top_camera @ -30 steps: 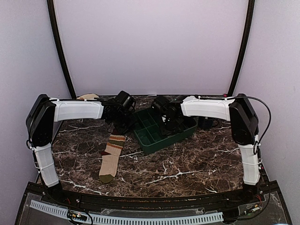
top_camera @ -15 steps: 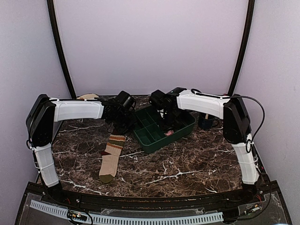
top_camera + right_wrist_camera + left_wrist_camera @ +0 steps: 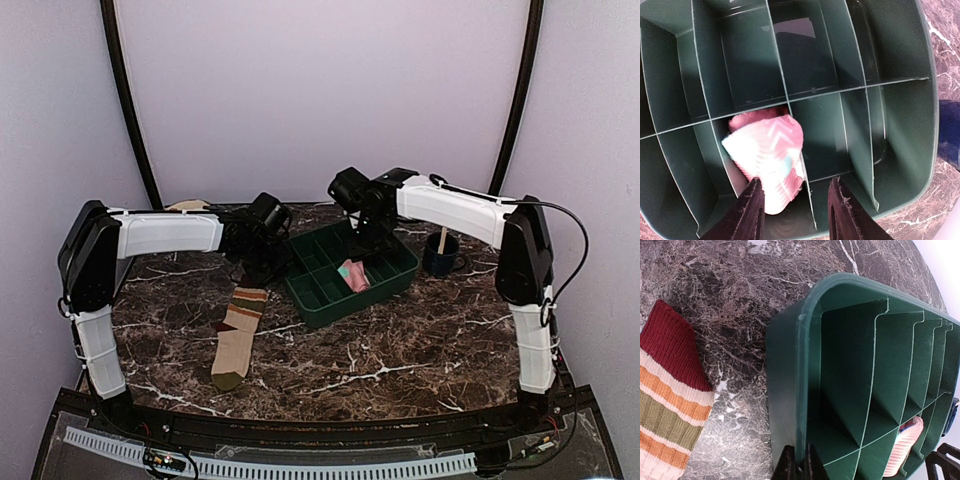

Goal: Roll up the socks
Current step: Place the sock in the storage box, then adjust the sock in the storage box.

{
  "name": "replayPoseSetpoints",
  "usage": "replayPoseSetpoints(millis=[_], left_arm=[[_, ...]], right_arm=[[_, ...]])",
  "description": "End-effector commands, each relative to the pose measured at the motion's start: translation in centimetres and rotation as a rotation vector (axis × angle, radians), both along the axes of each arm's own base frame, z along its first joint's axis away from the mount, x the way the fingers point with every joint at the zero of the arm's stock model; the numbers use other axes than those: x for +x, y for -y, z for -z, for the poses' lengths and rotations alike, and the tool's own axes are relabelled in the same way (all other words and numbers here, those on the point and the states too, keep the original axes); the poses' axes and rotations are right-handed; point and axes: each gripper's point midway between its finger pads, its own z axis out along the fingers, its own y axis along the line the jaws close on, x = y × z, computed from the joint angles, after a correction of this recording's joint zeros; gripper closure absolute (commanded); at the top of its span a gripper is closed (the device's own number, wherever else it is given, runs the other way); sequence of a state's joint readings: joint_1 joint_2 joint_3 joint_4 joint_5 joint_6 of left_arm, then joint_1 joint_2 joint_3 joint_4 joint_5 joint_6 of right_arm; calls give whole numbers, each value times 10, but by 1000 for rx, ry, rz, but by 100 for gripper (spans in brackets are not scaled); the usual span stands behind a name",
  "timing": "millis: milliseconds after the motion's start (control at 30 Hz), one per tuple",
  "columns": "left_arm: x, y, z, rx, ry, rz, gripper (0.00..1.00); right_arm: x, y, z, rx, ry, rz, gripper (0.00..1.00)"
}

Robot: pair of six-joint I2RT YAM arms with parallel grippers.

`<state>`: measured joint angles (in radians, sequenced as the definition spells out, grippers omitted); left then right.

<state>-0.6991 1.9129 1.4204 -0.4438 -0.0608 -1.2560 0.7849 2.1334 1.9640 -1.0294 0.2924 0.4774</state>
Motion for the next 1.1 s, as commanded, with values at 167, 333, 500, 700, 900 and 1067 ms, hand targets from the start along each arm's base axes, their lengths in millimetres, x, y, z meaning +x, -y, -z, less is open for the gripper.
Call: replayPoseSetpoints(millis=[167,333,500,700,900,1067], left_arm=[[-7,2,10,6,-45,16,98],[-7,3,12,2,-52,17,98],[-7,4,13,1,-51,19,98],[-6,5,14,-4,-51,23,98],[-7,7,17,-8,-59,28,98],[-7,8,19,-13,-63,34,98]], right_arm=[[11,-18,-4,75,25,-36,61],[10,-27,5,96,1,-63,61],[9,-30,18,87,-28,-79,59],[8,-32,30,75,-51,-87,59],[8,-32,41,59,-65,-95,59],[8,-32,53,55,-92,-104,58]])
